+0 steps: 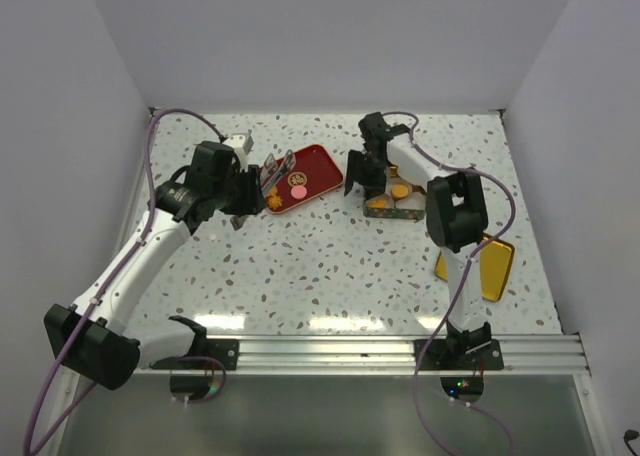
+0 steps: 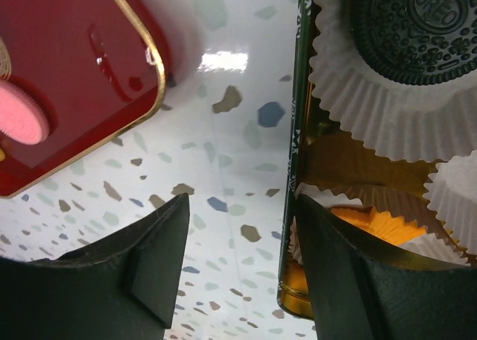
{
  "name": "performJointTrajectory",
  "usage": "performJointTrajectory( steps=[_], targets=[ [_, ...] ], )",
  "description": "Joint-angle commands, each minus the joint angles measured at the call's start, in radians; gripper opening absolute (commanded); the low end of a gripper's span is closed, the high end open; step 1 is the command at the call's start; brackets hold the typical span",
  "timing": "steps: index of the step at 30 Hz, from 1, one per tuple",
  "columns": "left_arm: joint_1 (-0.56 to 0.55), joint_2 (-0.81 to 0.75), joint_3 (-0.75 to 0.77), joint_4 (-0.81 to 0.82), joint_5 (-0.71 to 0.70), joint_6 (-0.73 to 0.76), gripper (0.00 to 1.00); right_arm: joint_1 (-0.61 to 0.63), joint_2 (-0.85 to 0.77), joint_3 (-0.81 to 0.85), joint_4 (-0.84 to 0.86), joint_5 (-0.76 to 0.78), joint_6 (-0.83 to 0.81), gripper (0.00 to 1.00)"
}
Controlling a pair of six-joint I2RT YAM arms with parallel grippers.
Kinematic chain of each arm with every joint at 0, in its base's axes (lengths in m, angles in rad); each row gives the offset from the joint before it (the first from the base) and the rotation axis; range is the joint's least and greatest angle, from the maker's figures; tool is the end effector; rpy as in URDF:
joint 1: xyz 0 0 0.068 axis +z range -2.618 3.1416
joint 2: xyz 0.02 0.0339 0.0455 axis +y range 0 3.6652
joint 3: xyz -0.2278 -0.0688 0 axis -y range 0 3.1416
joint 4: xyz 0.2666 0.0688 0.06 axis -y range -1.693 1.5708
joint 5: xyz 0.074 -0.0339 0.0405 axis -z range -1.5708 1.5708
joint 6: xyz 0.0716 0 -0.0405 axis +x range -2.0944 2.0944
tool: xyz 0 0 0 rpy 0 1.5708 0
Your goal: Pack the cookies
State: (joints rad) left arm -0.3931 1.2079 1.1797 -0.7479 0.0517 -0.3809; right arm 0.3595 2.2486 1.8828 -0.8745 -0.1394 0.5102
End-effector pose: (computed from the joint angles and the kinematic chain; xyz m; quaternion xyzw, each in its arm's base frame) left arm 0.2860 -0.1226 0.2770 0.0156 0.9217 -0.1681 0.3492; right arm 0.4461 0.1783 0.1146 0.0626 0.9821 0.1314 0.1199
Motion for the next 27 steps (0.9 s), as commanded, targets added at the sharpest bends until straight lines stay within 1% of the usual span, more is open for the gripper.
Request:
performJointTrajectory(
  steps=[1,8,10,11,13,14,15,16,19,21,24,27],
  targets=[
    [0.003,-0.036,0.009,0.012,-0.012,-0.001,0.49,0.025,-0.069,-0.008,0.031,-0.084,0.047,0.62],
    [0.003,-0.015,-0.003,0.001,-0.032,0.023,0.49,0.105,-0.128,-0.051,0.074,-0.192,0.09,0.62],
    [0.003,-0.007,-0.006,0.008,-0.032,0.027,0.49,0.113,-0.148,-0.062,0.066,-0.189,0.091,0.63],
    [0.005,-0.002,-0.008,0.01,-0.032,0.028,0.49,0.113,-0.165,-0.06,0.055,-0.174,0.084,0.65],
    [0.003,0.013,-0.008,0.015,-0.029,0.036,0.49,0.111,-0.181,-0.031,-0.007,-0.125,0.047,0.74],
    [0.003,0.018,-0.009,0.016,-0.027,0.039,0.49,0.111,-0.184,-0.013,-0.035,-0.062,0.03,0.78],
    [0.003,0.033,-0.008,0.018,-0.024,0.045,0.49,0.11,-0.193,0.025,-0.091,-0.033,0.001,0.86],
    [0.003,0.042,-0.006,0.018,-0.023,0.05,0.49,0.107,-0.195,0.044,-0.119,-0.011,-0.012,0.89],
    [0.003,0.08,0.0,0.018,-0.023,0.071,0.49,0.096,-0.233,0.099,-0.207,0.072,-0.047,0.94],
    [0.003,0.119,0.008,0.016,-0.021,0.092,0.48,0.087,-0.27,0.108,-0.247,0.119,-0.064,0.95],
    [0.002,0.172,0.015,0.027,-0.021,0.114,0.47,0.076,-0.398,0.085,-0.28,0.138,-0.087,0.96],
    [-0.003,0.232,0.032,0.035,-0.023,0.123,0.47,0.072,-0.481,0.03,-0.302,0.158,-0.098,0.97]
  ],
)
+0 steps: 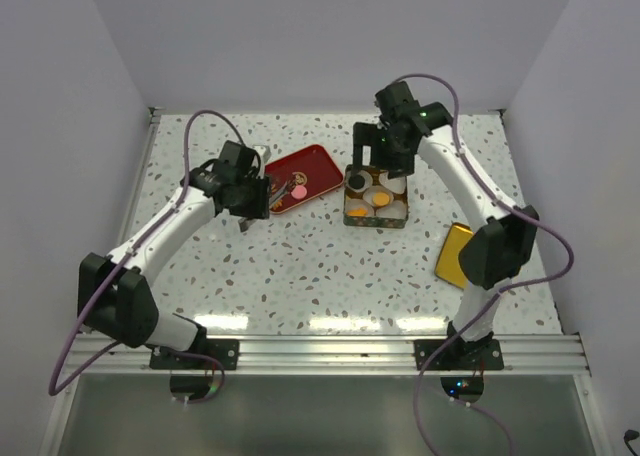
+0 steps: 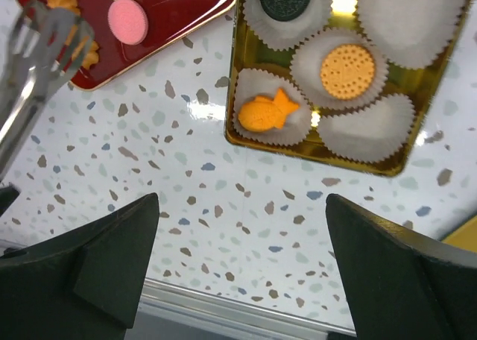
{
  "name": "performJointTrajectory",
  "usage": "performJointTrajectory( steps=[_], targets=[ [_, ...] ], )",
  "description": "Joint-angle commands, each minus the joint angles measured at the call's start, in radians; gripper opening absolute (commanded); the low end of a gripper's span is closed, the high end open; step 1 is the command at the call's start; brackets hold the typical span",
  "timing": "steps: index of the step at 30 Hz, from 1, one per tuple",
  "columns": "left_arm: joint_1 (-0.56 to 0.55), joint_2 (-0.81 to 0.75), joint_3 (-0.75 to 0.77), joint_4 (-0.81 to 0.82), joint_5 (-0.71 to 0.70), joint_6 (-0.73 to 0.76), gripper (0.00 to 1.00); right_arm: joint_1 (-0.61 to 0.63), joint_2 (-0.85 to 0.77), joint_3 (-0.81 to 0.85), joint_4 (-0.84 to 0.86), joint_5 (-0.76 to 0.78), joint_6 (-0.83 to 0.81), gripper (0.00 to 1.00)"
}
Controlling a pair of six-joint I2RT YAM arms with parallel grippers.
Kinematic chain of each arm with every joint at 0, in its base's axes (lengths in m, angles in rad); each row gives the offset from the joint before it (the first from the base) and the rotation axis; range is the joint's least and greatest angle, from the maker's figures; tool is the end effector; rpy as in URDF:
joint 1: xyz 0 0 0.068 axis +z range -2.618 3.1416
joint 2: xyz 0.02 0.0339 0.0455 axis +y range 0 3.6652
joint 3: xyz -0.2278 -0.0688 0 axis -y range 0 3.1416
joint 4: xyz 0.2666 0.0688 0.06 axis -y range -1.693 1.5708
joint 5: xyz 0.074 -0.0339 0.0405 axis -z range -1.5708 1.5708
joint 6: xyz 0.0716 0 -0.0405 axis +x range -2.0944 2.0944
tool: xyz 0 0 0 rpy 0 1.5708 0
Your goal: Pack the cookies
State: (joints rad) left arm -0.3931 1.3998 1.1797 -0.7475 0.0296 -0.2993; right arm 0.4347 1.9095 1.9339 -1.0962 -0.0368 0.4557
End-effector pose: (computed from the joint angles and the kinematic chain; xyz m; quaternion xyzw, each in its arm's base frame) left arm 0.3106 -0.1311 0.2184 0.0492 0.9535 -0.1141 0.2746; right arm 0.3893 0.1836 0.2670 0.0056 0.9689 0.1224 0.2151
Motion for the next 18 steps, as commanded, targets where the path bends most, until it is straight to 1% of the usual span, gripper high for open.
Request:
performJointTrajectory(
  steps=[1,2,5,9,14,18],
  targets=[
    [-0.012,0.057,0.037,0.036,-0.003,0.043,0.46,-0.005,-0.165,-0.041,-0.085,0.049,-0.043,0.97],
    [-0.015,0.088,0.052,0.036,-0.007,0.045,0.46,-0.004,-0.223,-0.061,-0.088,0.046,-0.043,0.97],
    [-0.044,0.148,0.093,0.03,-0.025,0.049,0.46,-0.002,-0.335,-0.189,-0.094,0.04,-0.042,0.98],
    [-0.069,0.211,0.138,0.023,-0.063,0.048,0.48,-0.004,-0.459,-0.309,-0.083,0.04,-0.035,0.98],
    [-0.093,0.26,0.184,0.019,-0.085,0.037,0.49,-0.002,-0.53,-0.394,-0.09,0.054,-0.04,0.98],
    [-0.105,0.292,0.212,-0.042,-0.128,0.034,0.5,-0.008,-0.552,-0.408,-0.099,0.064,-0.052,0.99]
  ],
)
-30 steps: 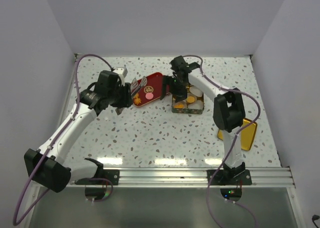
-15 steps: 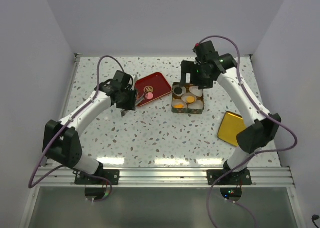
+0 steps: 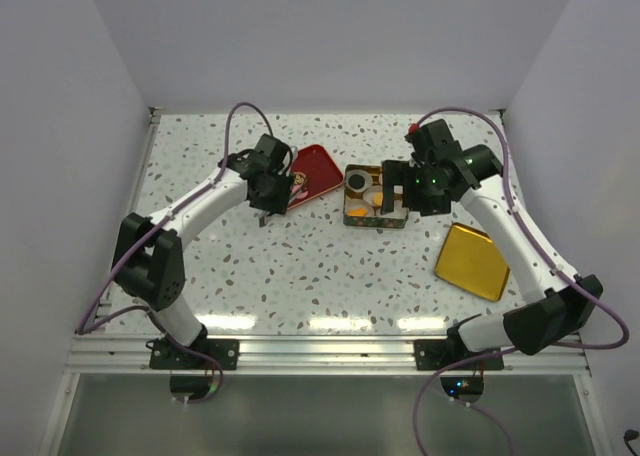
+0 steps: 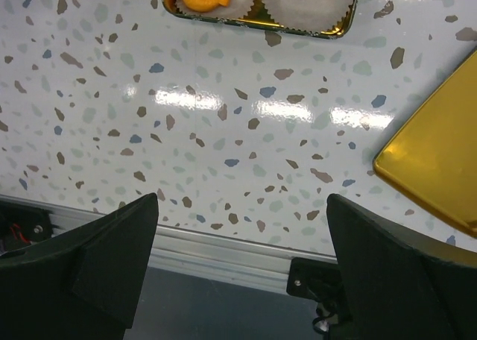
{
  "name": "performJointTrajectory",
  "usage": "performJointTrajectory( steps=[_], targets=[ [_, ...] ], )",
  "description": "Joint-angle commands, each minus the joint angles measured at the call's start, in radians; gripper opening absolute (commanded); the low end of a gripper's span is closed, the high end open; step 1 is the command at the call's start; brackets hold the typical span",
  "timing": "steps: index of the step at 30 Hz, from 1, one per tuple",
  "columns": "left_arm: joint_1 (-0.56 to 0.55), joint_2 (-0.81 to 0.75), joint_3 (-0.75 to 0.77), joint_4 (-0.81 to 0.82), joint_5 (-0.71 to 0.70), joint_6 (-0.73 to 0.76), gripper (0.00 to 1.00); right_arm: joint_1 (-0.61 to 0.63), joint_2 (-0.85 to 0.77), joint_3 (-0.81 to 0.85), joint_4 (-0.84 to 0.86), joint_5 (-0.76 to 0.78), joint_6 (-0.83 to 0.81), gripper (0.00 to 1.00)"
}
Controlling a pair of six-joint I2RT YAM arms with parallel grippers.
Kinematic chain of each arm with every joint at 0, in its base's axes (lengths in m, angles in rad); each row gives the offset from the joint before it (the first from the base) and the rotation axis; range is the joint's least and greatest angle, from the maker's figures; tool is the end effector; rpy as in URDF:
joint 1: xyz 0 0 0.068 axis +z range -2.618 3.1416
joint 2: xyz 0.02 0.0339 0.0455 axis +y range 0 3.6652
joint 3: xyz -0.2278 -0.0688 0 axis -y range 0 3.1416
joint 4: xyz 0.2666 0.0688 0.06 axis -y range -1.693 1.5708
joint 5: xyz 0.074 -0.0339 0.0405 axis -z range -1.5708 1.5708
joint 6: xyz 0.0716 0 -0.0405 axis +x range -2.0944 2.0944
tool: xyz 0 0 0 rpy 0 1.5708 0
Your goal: Pack the cookies
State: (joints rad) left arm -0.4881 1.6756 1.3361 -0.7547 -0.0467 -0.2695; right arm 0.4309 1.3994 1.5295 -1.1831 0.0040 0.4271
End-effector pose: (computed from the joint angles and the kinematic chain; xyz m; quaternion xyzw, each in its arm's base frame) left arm 0.3389 -0.1762 0.1785 0.1005 0.9663 -0.0662 0.2276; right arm 0.2816 0.1291 0.3055 -0.0013 0.9667 0.1047 0.2336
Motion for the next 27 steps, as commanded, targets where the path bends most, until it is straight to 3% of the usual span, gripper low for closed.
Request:
performJointTrajectory(
  steps=[1,10,27],
  targets=[
    [-0.013,0.019,0.061,-0.047,-0.079,0.004,0.5,-0.007,-0.046,-0.002,-0.012,0.024,-0.025,0.99],
    [-0.079,0.039,0.074,-0.143,-0.186,0.009,0.51,-0.021,-0.059,-0.023,0.003,0.005,-0.025,0.99],
    [-0.121,0.09,0.166,-0.199,-0.209,0.003,0.54,-0.021,-0.125,-0.097,0.014,0.005,-0.008,0.99]
  ],
)
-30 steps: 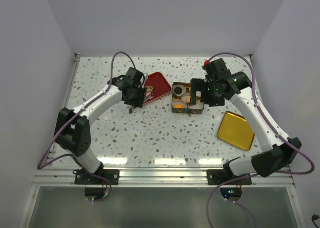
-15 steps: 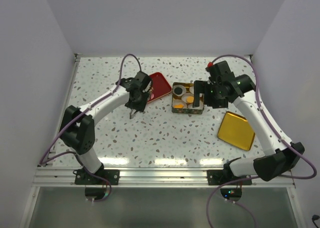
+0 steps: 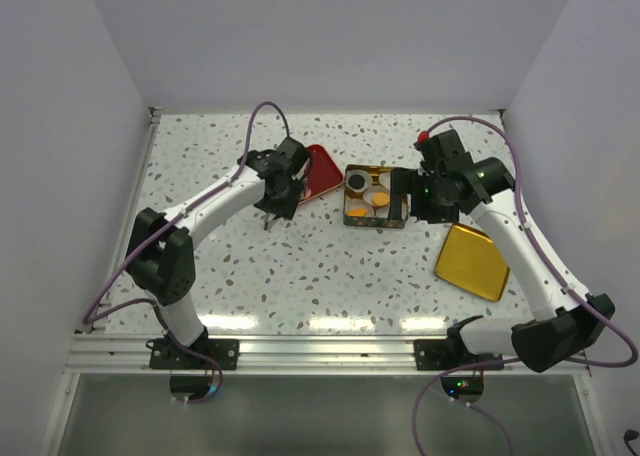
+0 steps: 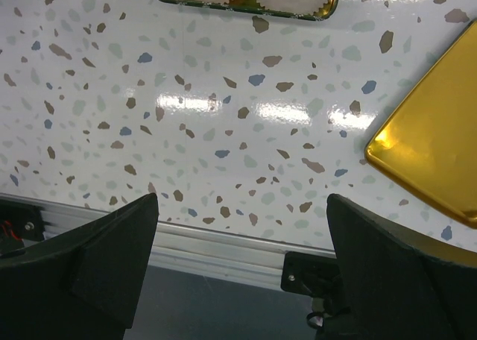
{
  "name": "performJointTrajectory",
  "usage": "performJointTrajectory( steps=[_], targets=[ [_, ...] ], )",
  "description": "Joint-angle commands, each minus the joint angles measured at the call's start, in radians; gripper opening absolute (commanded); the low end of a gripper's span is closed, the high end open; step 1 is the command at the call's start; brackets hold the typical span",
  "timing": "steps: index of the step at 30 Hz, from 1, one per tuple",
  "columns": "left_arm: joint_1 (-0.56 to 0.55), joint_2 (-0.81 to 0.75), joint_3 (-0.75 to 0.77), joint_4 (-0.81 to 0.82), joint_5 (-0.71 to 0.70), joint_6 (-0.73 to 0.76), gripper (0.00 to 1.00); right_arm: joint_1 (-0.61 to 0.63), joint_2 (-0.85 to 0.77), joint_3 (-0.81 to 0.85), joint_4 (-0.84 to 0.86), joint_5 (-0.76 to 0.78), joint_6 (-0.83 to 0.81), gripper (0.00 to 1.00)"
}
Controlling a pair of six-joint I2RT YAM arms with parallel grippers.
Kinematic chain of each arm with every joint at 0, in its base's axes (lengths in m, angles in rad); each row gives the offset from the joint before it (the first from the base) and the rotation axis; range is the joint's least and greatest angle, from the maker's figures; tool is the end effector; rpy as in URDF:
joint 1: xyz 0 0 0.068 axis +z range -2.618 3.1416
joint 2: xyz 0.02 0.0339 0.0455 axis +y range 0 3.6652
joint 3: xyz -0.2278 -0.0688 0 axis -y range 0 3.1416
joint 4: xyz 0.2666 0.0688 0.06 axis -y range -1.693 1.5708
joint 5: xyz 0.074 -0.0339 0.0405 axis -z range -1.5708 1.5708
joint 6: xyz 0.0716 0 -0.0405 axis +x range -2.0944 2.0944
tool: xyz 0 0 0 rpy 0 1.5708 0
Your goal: Pack the cookies
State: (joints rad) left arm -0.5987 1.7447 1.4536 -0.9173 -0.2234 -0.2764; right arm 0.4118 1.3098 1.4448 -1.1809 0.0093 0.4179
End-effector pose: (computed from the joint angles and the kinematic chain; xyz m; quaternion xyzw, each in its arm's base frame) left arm 0.3253 -0.2027 0.1843 0.1370 0.9681 0.0234 0.2087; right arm 0.2663 0.1156 0.3029 0.0042 0.9657 0.1005 0.2392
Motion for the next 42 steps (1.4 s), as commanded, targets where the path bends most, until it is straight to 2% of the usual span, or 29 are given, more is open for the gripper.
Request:
performJointTrajectory(
  steps=[1,17,25,37,42],
  targets=[
    [-0.01,0.027,0.051,-0.04,-0.033,0.009,0.54,-0.002,-0.037,-0.021,0.013,0.0,0.001,0.99],
    [-0.047,0.119,0.247,-0.164,-0.044,-0.027,0.54,-0.007,-0.029,-0.046,0.036,0.0,-0.011,0.99],
    [-0.073,0.142,0.238,-0.215,-0.076,-0.05,0.52,-0.022,-0.023,-0.053,0.047,-0.006,-0.018,0.99],
    [-0.079,0.131,0.211,-0.227,-0.097,-0.067,0.4,-0.047,-0.018,-0.061,0.049,-0.006,-0.036,0.99],
    [-0.078,0.133,0.269,-0.252,-0.143,-0.05,0.4,-0.048,-0.021,-0.055,0.046,-0.032,-0.036,0.99]
  ],
)
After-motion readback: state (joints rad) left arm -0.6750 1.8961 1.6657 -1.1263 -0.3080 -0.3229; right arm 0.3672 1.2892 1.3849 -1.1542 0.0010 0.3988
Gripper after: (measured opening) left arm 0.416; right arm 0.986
